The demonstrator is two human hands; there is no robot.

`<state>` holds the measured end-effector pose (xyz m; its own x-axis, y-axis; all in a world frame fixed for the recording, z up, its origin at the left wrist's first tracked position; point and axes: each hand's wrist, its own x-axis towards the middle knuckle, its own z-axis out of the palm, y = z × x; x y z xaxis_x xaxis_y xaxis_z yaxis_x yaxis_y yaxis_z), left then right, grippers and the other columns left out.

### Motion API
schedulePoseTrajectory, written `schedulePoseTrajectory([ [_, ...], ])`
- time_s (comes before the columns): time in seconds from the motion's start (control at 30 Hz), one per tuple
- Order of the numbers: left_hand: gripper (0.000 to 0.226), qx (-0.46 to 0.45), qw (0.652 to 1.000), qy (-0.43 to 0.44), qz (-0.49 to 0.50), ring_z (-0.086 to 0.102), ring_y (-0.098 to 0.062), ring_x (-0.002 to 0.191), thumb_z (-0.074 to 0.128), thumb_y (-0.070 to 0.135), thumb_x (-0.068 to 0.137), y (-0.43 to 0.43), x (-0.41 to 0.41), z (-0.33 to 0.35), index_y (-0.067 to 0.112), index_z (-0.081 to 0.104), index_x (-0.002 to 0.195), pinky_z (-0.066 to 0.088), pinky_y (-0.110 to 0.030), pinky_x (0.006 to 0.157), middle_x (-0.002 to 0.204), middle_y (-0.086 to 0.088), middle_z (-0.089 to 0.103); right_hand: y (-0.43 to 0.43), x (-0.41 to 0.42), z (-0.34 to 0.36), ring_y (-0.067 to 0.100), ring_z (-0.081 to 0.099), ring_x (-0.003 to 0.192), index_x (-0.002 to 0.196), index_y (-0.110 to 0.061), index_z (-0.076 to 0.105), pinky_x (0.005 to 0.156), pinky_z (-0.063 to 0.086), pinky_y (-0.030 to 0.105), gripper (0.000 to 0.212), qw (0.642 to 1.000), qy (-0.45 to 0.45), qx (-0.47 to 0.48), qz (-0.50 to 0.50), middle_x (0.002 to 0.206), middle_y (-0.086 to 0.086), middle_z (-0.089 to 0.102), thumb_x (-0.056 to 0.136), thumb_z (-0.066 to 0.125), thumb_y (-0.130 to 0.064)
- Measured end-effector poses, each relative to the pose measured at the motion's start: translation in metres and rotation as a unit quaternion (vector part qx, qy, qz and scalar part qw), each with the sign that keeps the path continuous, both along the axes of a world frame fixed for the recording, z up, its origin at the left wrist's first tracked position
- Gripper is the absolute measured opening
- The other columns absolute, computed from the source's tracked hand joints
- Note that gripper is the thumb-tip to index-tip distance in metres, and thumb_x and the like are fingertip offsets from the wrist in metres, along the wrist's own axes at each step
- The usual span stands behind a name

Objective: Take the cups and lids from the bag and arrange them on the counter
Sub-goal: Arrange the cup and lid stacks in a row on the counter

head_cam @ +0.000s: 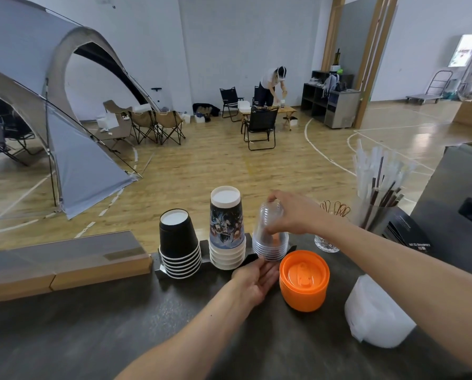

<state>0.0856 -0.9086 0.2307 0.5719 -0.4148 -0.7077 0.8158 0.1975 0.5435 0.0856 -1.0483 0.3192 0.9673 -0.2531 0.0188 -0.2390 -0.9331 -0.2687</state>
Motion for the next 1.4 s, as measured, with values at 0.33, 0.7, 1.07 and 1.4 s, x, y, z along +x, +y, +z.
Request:
schedulePoseTrajectory([
  [0.33, 0.013, 0.058, 0.995, -0.077, -0.039, 0.071, -0.021, 0.09, 0.058, 0.008, 0.096, 0.027, -0.021, 0.014, 0.007, 0.067, 0.106, 0.055, -0.032, 0.064, 0.104, -0.011, 0.075, -0.002, -0.024, 0.026, 0.024, 0.061, 0.111, 0.148, -0.02, 0.035, 0.098, 0.049, 0.042, 0.098, 0.996, -0.014, 0.083, -0.031, 0.131, 0.006, 0.059, 0.069, 0.078, -0.06],
  [0.7, 0.113, 0.124, 0.72, -0.626, -0.273, 0.036, 0.005, 0.139, 0.086, 0.018, 0.058, 0.046, -0.044, -0.025, 0.037, 0.028, 0.152, 0.03, -0.018, 0.114, 0.15, 0.017, 0.04, 0.032, -0.125, 0.006, 0.022, 0.047, 0.13, 0.147, -0.018, 0.035, 0.102, 0.042, 0.031, 0.091, 0.989, 0.114, 0.068, -0.066, 0.147, 0.005, 0.044, 0.071, 0.084, -0.027],
  [1.07, 0.088, 0.131, 0.71, -0.67, -0.173, 0.043, 0.005, 0.132, 0.076, 0.01, 0.071, 0.086, -0.067, -0.035, 0.05, 0.037, 0.138, 0.04, -0.031, 0.112, 0.144, 0.018, 0.045, 0.084, -0.142, -0.076, 0.018, 0.055, 0.117, 0.133, -0.036, 0.045, 0.095, 0.046, 0.034, 0.093, 0.987, -0.069, 0.097, -0.106, 0.125, -0.003, 0.056, 0.048, 0.081, -0.047],
  [1.4, 0.091, 0.155, 0.786, -0.587, -0.116, 0.049, 0.027, 0.098, 0.081, -0.005, 0.072, 0.207, -0.019, -0.031, 0.037, 0.036, 0.138, 0.041, 0.004, 0.077, 0.118, 0.032, 0.049, 0.187, -0.078, -0.086, 0.017, 0.056, 0.118, 0.134, -0.034, 0.049, 0.098, 0.047, 0.036, 0.089, 0.987, -0.096, 0.125, 0.008, 0.133, -0.007, 0.052, 0.053, 0.081, -0.051],
])
